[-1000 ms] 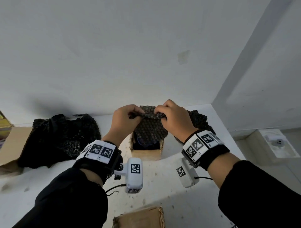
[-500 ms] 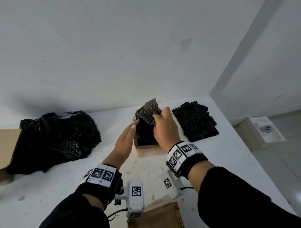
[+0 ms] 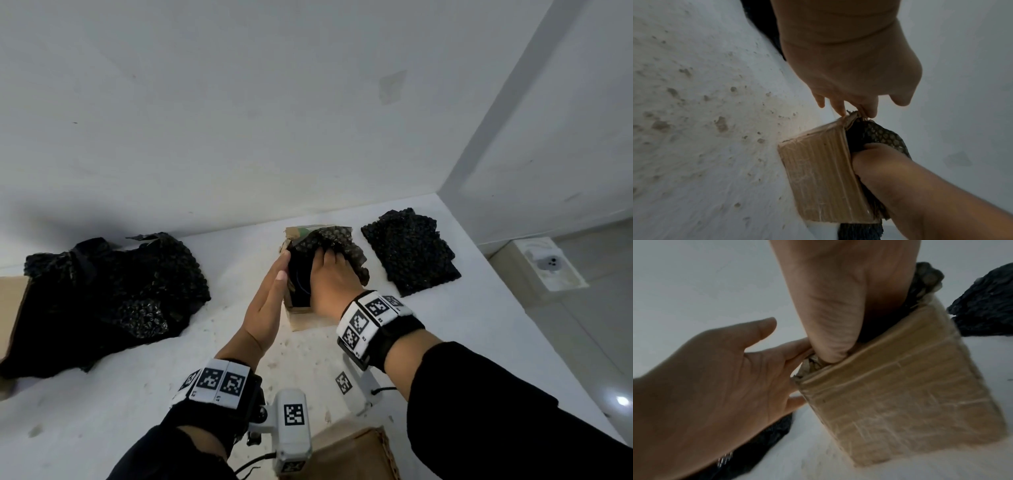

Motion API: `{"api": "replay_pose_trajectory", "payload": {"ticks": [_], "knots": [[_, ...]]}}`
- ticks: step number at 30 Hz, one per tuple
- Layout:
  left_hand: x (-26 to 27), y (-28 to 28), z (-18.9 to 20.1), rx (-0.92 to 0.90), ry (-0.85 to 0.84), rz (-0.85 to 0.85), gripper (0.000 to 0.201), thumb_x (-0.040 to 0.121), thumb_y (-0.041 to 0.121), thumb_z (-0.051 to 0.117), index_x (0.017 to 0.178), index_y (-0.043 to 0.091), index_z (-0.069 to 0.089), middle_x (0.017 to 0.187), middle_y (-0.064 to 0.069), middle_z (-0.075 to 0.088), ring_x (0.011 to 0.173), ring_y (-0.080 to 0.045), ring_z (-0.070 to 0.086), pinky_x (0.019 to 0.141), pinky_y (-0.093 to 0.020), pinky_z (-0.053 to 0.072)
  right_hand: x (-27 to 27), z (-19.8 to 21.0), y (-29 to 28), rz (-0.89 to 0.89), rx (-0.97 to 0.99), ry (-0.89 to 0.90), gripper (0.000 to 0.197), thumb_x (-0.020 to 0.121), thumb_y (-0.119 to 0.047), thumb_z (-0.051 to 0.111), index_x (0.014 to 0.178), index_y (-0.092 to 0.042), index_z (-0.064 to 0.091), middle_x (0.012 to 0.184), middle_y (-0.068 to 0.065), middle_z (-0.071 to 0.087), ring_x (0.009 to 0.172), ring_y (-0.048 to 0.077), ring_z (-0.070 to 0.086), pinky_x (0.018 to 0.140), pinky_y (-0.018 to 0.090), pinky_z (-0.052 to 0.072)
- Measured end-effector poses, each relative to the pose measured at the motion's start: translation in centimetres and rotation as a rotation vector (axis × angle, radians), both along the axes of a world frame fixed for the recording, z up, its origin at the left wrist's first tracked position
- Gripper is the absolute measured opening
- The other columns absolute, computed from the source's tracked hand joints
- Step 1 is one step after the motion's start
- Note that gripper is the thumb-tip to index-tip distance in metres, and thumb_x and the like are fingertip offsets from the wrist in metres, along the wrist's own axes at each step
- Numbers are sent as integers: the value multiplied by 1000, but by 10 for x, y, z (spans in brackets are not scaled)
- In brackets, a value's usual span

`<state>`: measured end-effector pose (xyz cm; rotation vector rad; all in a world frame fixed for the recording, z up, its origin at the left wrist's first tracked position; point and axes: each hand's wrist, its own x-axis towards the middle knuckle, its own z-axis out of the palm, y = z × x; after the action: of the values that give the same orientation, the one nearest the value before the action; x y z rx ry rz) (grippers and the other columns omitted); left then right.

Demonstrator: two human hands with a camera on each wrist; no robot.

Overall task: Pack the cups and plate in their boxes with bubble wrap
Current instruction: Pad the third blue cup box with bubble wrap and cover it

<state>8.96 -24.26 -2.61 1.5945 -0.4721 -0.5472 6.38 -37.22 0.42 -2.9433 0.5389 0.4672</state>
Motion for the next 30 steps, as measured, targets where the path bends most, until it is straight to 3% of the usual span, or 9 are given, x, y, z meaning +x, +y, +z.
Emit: {"api": "replay_pose_trajectory", "payload": {"ticks": [7, 11, 16, 18, 21, 23, 26, 28, 30], "knots": [[2, 1, -5, -6, 18, -6, 59, 91, 49, 25, 146, 28, 31, 151, 19, 29, 136, 12, 22, 106, -2, 19, 27, 6, -13, -51, 68, 19, 57, 84, -32, 60, 130, -5, 42, 131, 15, 45, 119, 30, 45, 93, 36, 41], [2, 0, -3, -7, 44, 3, 57, 92, 49, 25, 145, 29, 32, 150, 19, 29, 135, 12, 23, 103, 1, 20, 42, 7, -16, 2, 50, 72, 13, 86, -27, 54, 91, -15, 57, 108, 8, 65, 97, 25, 61, 73, 31, 45], [0, 0, 0, -2, 59, 3, 58, 90, 50, 25, 144, 32, 32, 150, 20, 29, 137, 10, 22, 108, -8, 18, 35, -4, -14, -7, -28, 0, 35, 89, -27, 52, 119, -9, 54, 123, 13, 54, 111, 29, 54, 87, 36, 46], [-1, -1, 0, -10, 66, 6, 56, 90, 50, 25, 143, 33, 32, 151, 19, 29, 137, 10, 21, 112, -15, 17, 23, -8, -15, 49, -47, -95, 37, 90, -18, 53, 124, -4, 44, 124, 18, 49, 108, 33, 53, 80, 38, 46], [-3, -2, 1, -15, 68, 10, 58, 91, 51, 24, 145, 32, 31, 152, 19, 28, 137, 10, 20, 113, -16, 16, 9, -8, -15, 145, -148, -303, 31, 84, -2, 56, 113, -2, 45, 115, 18, 46, 90, 32, 56, 56, 33, 38], [-4, -2, 2, -12, 73, 10, 60, 91, 51, 23, 146, 30, 29, 152, 19, 26, 138, 9, 19, 114, -18, 15, 6, -2, -11, 179, -193, -362, 24, 67, 3, 70, 87, -2, 57, 93, 16, 54, 76, 31, 56, 48, 32, 38], [-4, 0, 1, -16, 86, 18, 60, 91, 51, 22, 147, 30, 26, 153, 18, 25, 138, 9, 19, 115, -19, 15, 5, -2, -10, 203, -212, -453, 23, 52, 1, 76, 64, -7, 58, 68, 10, 55, 67, 29, 54, 56, 35, 46], [-4, 2, 0, -23, 90, 24, 61, 91, 52, 21, 148, 31, 25, 153, 18, 24, 138, 10, 19, 114, -17, 16, 2, -2, -5, 184, -129, -410, 29, 64, -8, 75, 91, -2, 64, 84, 13, 61, 84, 30, 56, 67, 37, 48], [-6, 1, -1, -27, 96, 19, 60, 91, 52, 21, 148, 32, 24, 153, 20, 24, 138, 11, 19, 116, -20, 15, -1, -12, -1, 134, -55, -275, 52, 93, -23, 50, 137, 1, 38, 131, 19, 48, 124, 32, 41, 101, 37, 36]]}}
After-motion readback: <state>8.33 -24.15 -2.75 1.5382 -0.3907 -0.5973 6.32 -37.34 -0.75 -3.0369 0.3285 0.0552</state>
